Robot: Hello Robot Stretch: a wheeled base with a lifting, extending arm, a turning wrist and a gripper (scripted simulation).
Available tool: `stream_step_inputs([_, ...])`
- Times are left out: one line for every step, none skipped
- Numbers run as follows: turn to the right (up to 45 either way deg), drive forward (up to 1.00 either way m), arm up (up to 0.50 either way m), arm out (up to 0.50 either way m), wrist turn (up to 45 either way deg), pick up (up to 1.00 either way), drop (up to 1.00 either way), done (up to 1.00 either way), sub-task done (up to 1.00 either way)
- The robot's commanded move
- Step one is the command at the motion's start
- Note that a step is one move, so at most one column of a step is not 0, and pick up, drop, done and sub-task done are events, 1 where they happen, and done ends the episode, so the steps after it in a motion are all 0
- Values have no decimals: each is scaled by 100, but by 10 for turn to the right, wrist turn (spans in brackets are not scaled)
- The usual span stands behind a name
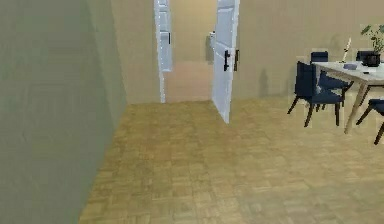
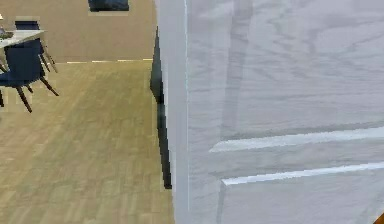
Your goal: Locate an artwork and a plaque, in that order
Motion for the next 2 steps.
stream_step_inputs([0, 100, 0, 0, 0, 0, 0, 0, 0])
stream_step_inputs([0, 100, 0, 0, 0, 0, 0, 0, 0])
